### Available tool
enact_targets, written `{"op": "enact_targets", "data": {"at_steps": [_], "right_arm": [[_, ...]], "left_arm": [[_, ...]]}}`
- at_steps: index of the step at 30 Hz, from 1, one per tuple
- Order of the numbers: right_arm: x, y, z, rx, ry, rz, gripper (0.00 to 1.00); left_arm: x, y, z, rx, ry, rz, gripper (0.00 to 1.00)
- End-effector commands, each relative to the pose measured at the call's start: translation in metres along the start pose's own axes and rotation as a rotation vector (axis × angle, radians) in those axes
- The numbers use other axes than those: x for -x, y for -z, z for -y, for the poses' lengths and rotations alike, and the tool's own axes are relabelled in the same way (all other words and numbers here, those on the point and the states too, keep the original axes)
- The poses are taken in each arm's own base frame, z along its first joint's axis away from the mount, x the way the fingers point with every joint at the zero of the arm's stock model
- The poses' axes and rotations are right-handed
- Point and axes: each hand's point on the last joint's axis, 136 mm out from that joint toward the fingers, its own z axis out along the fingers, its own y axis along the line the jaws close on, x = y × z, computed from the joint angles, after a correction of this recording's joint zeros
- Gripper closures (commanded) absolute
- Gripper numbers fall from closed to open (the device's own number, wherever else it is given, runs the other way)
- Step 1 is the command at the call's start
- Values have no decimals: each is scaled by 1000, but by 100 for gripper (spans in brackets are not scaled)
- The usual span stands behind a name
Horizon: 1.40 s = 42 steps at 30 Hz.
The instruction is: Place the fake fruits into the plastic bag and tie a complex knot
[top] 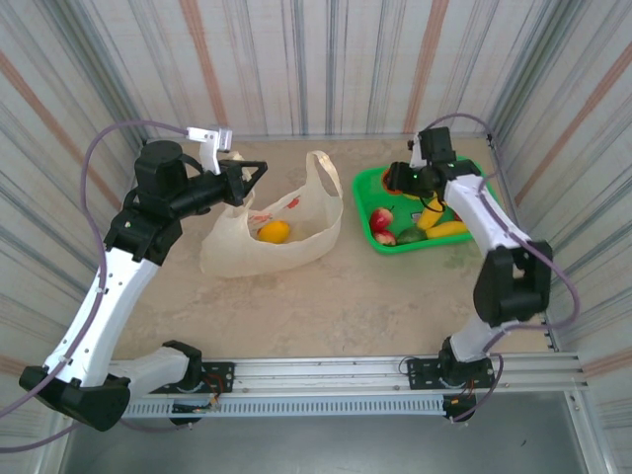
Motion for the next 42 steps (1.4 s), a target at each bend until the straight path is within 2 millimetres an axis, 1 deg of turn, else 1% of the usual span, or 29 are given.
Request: {"op": "enact_targets", "data": {"at_steps": [1, 3, 5, 6, 8, 9, 11, 12, 13, 15, 16, 18, 20, 23, 26, 29, 31, 33, 36, 39, 41, 42], "right_arm": [[19, 65, -44, 128, 67, 163, 40], [23, 98, -66, 185, 107, 229, 40], [24, 136, -92, 259, 152, 295, 39], [23, 151, -102, 294, 169, 321, 39], [16, 183, -131, 406, 222, 367, 39], [10, 195, -146, 460, 260, 379, 39], [-9, 218, -180, 564, 368, 404, 39], [-19, 226, -193, 602, 417, 413, 39], [-29, 232, -206, 629, 467, 420, 39], [-48, 235, -225, 668, 541, 398, 39], [-56, 230, -233, 672, 562, 378, 39], [-69, 212, -244, 661, 586, 327, 39], [-81, 185, -251, 603, 611, 272, 39], [-89, 148, -257, 528, 609, 208, 39], [-89, 113, -259, 433, 582, 151, 41], [-90, 90, -262, 362, 584, 117, 41], [-95, 74, -263, 324, 597, 73, 42], [-105, 58, -260, 276, 625, 7, 42], [-123, 42, -257, 234, 673, -65, 41], [-133, 33, -253, 218, 685, -110, 40], [-137, 30, -251, 214, 689, -126, 35], [-138, 29, -250, 214, 691, -130, 31]], "left_arm": [[7, 9, 5, 8, -35, 25, 100], [7, 10, 6, 10, -36, 29, 100], [6, 11, 5, 12, -31, 28, 100], [6, 11, 5, 13, -30, 28, 100], [4, 11, 4, 16, -27, 22, 100], [4, 11, 4, 16, -27, 21, 100], [4, 12, 4, 20, -31, 19, 100], [3, 12, 3, 26, -31, 17, 100], [2, 13, 2, 33, -33, 16, 100], [1, 14, 1, 43, -35, 14, 100], [0, 14, 0, 48, -35, 13, 100], [0, 15, -1, 51, -35, 15, 100], [-1, 16, -1, 53, -35, 15, 100], [-1, 18, -1, 57, -37, 17, 100], [0, 20, 0, 60, -43, 21, 100], [0, 21, 0, 59, -43, 23, 100], [1, 20, 0, 60, -43, 26, 100], [2, 21, 1, 56, -43, 29, 99], [3, 21, 2, 55, -47, 31, 99], [4, 21, 1, 62, -49, 31, 99], [4, 20, 1, 62, -50, 31, 99], [5, 20, 1, 61, -51, 31, 99]]}}
